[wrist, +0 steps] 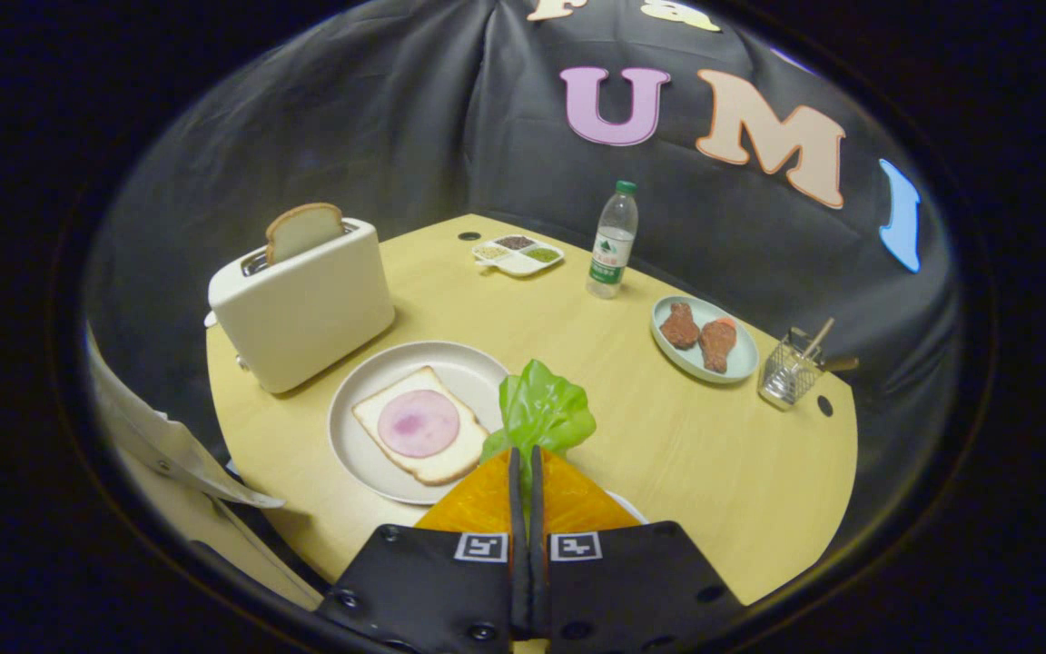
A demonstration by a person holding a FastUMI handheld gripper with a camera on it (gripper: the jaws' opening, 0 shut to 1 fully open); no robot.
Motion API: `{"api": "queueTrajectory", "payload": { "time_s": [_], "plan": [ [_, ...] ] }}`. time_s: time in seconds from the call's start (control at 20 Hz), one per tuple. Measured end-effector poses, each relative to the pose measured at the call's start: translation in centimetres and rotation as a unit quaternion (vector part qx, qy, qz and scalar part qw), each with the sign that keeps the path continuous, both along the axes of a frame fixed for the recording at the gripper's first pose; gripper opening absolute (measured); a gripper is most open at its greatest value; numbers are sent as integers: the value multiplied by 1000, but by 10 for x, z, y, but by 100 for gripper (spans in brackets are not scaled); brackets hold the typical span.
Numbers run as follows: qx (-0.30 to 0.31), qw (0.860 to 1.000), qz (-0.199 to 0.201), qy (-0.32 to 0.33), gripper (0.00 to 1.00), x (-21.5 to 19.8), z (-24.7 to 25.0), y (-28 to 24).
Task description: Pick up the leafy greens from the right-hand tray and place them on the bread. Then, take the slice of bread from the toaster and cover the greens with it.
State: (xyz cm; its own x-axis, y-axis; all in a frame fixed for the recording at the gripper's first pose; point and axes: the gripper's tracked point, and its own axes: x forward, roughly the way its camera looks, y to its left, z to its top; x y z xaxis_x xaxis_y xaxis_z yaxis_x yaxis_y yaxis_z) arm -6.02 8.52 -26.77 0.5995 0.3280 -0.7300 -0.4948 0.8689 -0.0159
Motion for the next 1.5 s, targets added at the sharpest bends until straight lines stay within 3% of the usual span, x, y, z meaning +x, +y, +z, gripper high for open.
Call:
{"api": "queueTrajectory", "payload": {
  "time_s": [0.9,1.35,1.5],
  "plan": [
    [37,996,70,45,3,3,-17,117],
    [5,995,67,78,4,6,-50,116],
    [-10,994,60,88,12,9,-61,110]
  ]
}}
